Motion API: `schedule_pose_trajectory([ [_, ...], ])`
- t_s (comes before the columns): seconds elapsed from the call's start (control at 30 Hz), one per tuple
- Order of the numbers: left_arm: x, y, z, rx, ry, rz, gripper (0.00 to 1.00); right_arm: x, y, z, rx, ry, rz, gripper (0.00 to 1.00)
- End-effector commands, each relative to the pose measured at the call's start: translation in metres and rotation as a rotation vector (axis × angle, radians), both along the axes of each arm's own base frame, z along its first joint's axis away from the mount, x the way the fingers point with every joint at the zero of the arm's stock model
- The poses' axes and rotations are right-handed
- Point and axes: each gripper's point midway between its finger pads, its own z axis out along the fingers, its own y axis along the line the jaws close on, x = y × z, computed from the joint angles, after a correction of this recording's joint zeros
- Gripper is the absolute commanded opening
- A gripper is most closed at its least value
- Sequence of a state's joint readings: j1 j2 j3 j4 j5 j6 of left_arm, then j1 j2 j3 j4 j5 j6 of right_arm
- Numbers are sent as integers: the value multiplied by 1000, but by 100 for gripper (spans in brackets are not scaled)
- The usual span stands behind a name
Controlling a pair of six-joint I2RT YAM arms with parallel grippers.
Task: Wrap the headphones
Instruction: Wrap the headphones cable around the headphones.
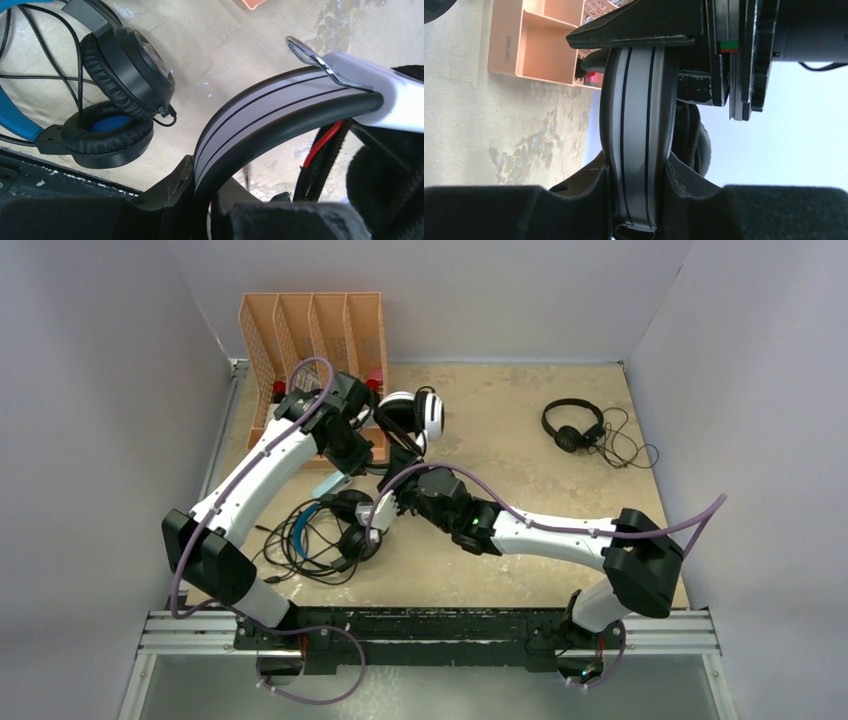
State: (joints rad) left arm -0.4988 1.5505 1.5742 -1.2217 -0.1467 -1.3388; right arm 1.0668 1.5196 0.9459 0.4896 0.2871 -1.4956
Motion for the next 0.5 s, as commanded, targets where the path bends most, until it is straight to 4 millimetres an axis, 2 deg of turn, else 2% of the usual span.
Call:
schedule_pose_trajectory([
  [0.0,20,-5,42,-126,-164,11,15,3,5,48,171,20,-19,0],
  [0.03,20,-2,44,-121,-171,12,20,2,6,48,182,42,-16,0],
  [0.13,19,7,50,-98,-203,12,46,2,4,49,210,131,-20,0],
  [0.23,18,17,60,-85,-250,6,59,3,-1,38,205,240,-37,0],
  [0.37,21,23,78,-76,-339,-35,63,6,-13,29,215,328,-66,0],
  [0.47,24,41,92,34,-418,-107,66,12,-29,29,272,429,-117,0],
])
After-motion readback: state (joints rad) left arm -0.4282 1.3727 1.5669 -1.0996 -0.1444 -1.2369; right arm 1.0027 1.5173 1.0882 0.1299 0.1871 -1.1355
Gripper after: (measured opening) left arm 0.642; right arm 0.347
